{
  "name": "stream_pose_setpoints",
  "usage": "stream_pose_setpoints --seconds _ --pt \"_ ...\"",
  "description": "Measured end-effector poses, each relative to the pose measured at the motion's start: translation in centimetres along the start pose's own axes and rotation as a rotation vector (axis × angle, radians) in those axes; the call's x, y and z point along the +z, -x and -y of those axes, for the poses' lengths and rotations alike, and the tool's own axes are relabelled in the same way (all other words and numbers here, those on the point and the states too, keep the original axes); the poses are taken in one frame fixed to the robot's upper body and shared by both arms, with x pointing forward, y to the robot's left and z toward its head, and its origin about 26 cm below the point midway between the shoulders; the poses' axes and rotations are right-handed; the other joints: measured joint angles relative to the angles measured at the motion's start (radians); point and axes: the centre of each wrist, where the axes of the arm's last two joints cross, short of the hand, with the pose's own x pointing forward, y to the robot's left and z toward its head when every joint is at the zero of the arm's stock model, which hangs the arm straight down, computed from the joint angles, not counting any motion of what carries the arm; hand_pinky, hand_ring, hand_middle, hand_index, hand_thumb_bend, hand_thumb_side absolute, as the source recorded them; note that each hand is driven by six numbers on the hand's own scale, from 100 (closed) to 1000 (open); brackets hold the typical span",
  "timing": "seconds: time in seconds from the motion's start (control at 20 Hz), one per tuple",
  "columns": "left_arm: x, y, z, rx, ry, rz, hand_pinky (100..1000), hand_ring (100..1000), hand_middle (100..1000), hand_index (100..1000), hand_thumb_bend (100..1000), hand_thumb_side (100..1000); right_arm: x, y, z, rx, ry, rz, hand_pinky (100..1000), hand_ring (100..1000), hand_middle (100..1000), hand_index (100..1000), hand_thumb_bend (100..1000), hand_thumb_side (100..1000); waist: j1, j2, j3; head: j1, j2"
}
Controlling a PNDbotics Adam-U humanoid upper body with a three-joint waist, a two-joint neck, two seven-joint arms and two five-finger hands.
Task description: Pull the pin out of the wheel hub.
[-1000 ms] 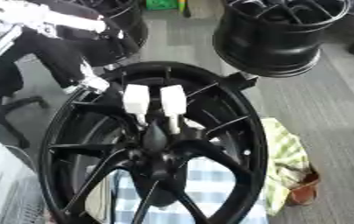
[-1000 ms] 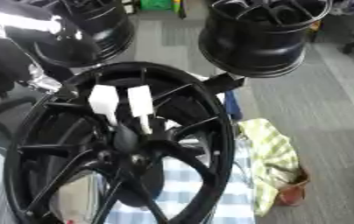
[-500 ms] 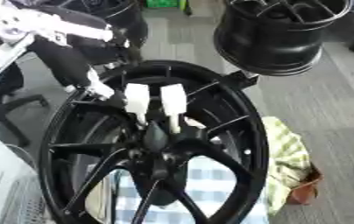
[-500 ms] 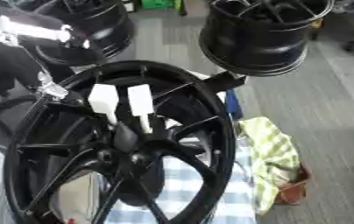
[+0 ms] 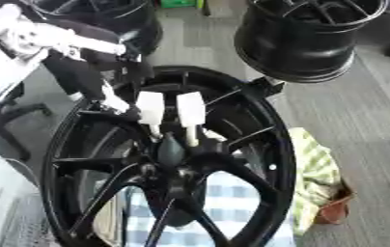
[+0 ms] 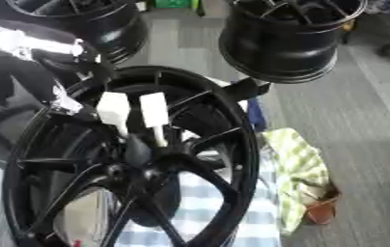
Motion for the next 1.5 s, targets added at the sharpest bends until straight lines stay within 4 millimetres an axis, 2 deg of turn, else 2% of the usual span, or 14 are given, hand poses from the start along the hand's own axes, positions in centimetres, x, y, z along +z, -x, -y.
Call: stream_pose_setpoints --seconds 0.7,1.0,1.15,1.5 --pt "-1.2 1.1 0.7 0.030 0.023 -0.005 808 813 731 894 510 509 -0.1 0.2 0.1 -0.028 0.022 -0.015 710 596 550 694 414 192 -0.006 0.010 -0.008 0.000 0.000" --pt "-1.3 1.8 0.7 0.035 0.017 -0.020 788 783 684 874 474 496 -0.1 0.2 0.1 -0.039 0.027 -0.019 709 596 550 693 415 192 -0.006 0.013 -0.011 0.000 0.000" --pt "-1.3 2.0 0.7 0.037 0.013 -0.028 768 750 640 845 419 498 -0.1 0.3 0.2 -0.046 0.034 -0.021 709 596 549 692 415 193 -0.006 0.015 -0.011 0.000 0.000" --pt "-1.4 1.9 0.6 0.056 0.008 -0.018 759 736 624 829 401 499 -0.2 0.5 0.2 -0.054 0.048 -0.031 707 594 548 691 416 194 -0.006 0.015 -0.012 0.000 0.000"
